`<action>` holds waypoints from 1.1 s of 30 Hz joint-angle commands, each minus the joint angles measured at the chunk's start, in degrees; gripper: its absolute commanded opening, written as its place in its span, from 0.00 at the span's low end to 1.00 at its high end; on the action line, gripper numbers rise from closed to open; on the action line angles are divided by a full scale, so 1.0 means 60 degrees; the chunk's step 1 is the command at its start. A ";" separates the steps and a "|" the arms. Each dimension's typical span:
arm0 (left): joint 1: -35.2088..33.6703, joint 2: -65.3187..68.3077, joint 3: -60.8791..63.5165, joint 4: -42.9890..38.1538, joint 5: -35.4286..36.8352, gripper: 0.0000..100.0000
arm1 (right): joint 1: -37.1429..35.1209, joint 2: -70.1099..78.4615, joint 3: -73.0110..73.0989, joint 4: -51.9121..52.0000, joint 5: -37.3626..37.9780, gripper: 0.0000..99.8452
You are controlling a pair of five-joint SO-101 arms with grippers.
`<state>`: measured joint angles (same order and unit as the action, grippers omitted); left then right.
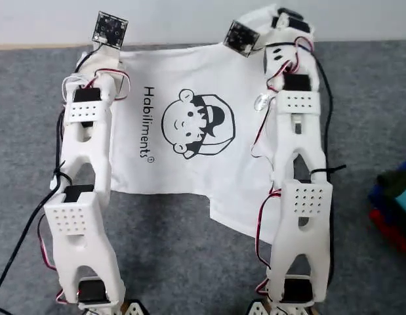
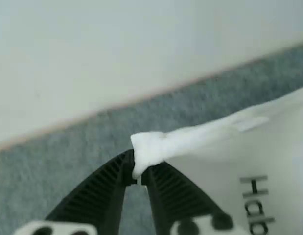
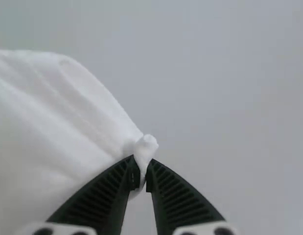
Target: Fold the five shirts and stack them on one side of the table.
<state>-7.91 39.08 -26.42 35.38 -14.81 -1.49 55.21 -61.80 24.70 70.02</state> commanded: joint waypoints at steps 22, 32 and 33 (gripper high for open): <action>0.0161 -0.0190 -0.1560 0.8879 -0.4088 0.00 | 0.0139 -0.0505 -0.5538 1.2886 -0.3326 0.01; 0.0381 -0.0088 -0.1531 1.0652 -0.5275 0.00 | 0.0095 -0.1443 -0.4410 1.3077 -0.3780 0.01; 0.0396 -0.0088 -0.1531 1.0696 -0.5304 0.00 | 0.0095 -0.1736 -0.3941 1.3077 -0.3868 0.01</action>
<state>-6.15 39.08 -33.54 97.01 -44.18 -0.53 52.66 -89.85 100.48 48.13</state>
